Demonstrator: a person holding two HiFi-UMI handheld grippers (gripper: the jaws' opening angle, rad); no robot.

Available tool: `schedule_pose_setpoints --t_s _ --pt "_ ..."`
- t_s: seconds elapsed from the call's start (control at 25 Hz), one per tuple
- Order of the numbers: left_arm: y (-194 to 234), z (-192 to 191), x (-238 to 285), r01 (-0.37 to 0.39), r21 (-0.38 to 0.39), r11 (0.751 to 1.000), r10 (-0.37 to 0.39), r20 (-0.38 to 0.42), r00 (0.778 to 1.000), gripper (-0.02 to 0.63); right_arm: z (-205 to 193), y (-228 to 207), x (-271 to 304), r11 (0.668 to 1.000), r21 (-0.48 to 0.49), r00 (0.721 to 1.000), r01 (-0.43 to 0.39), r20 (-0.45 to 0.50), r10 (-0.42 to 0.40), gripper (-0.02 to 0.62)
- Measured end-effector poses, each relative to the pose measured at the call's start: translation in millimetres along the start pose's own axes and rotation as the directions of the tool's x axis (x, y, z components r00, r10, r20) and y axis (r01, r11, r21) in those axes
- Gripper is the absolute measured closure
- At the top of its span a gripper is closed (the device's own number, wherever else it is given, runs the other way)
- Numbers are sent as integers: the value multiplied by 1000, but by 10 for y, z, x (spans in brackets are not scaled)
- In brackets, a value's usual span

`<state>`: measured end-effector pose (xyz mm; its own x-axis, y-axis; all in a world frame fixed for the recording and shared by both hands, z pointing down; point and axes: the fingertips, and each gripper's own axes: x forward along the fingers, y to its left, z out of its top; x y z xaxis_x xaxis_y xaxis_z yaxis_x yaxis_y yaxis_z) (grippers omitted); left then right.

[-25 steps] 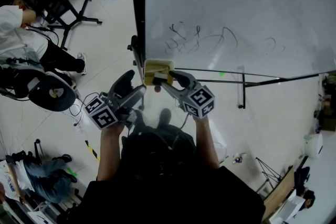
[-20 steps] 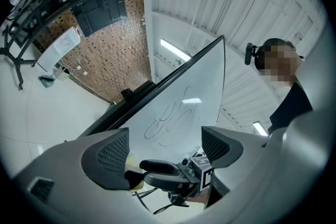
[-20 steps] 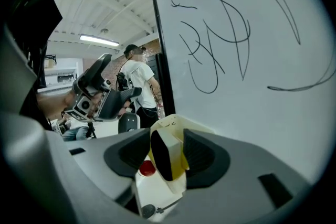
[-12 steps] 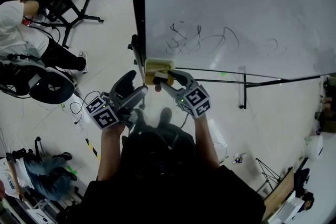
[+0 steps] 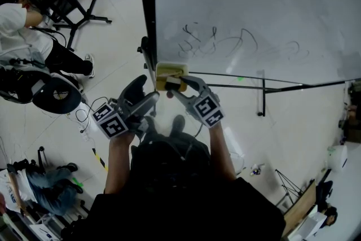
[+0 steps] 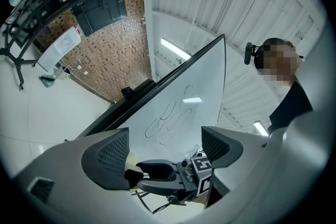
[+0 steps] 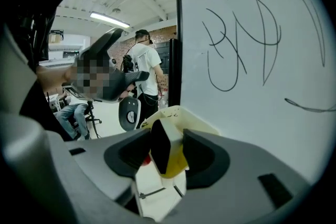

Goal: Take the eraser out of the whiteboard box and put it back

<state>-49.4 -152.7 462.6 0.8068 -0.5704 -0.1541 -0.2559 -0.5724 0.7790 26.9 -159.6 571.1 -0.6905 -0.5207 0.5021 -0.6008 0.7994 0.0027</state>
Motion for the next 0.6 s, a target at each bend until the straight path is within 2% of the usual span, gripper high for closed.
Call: schedule_pose_setpoints --t_s 0.36,0.6 --pt "-11 10 11 5 3 1000 -5 -7 1000 178 -25 -5 23 999 -48 1000 10 -28 -12 411" --pt "-38 44 15 13 9 1000 -13 -4 1000 178 11 -24 -10 999 -40 1000 21 -13 -21 425"
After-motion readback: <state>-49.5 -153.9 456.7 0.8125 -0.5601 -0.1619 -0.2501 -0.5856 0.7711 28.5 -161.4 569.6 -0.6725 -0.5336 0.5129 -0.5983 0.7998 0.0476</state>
